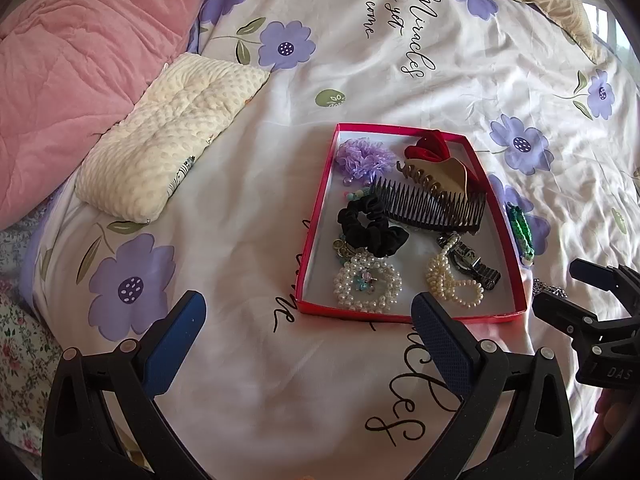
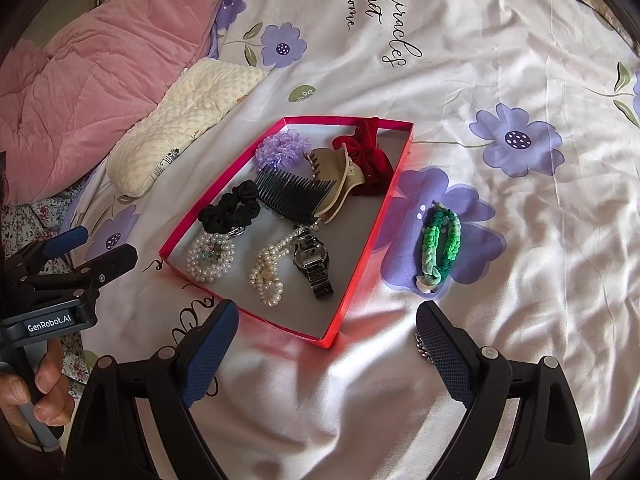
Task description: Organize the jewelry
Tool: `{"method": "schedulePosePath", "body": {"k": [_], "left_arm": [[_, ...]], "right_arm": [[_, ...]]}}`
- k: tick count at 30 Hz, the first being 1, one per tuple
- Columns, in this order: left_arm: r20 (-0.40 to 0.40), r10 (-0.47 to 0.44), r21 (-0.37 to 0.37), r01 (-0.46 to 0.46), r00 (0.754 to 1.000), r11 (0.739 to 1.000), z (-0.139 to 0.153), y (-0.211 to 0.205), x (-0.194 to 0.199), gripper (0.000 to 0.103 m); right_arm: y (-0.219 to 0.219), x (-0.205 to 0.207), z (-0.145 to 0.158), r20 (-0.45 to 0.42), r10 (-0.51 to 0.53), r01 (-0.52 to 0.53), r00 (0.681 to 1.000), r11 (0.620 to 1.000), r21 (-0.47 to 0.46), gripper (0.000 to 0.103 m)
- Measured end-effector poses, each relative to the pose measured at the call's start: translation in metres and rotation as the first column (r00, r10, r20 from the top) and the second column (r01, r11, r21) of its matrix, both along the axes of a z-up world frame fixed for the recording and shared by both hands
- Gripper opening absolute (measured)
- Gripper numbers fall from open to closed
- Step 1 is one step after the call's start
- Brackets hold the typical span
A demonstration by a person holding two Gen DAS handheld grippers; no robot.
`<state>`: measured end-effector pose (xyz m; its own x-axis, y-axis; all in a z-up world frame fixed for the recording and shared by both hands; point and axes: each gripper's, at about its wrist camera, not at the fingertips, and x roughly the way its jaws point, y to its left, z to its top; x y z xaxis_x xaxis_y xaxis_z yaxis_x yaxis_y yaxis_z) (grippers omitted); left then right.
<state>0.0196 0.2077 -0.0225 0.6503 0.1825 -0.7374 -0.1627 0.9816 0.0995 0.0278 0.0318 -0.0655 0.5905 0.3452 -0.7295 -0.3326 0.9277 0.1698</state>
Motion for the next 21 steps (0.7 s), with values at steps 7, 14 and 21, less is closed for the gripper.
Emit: {"method": "schedulePosePath", "body": {"k": [7, 14, 21], "left_arm": [[0.002, 0.001, 0.004, -0.001, 1.0, 1.0, 0.0, -0.0008, -0.0002, 0.103], [0.001, -0.001, 0.007, 0.001, 1.0, 1.0, 0.0012, -0.0016, 0.0005, 0.103], [0.002, 0.0, 0.009, 0.0, 1.0, 1.0, 0.0018, -0.0011, 0.0011, 0.103]], "right_arm": [[-0.0027, 0.0012, 0.0002, 0.002, 0.003, -0.003, 1.0, 1.0, -0.001, 0.092], [-0.0036, 0.0013, 0.0012, 0.004, 0.0, 0.0, 1.0, 1.0, -0.001, 0.092], [-0.004, 0.0019, 0.002, 0.006, 0.002, -0.002, 1.0, 1.0, -0.002, 0.092]]}}
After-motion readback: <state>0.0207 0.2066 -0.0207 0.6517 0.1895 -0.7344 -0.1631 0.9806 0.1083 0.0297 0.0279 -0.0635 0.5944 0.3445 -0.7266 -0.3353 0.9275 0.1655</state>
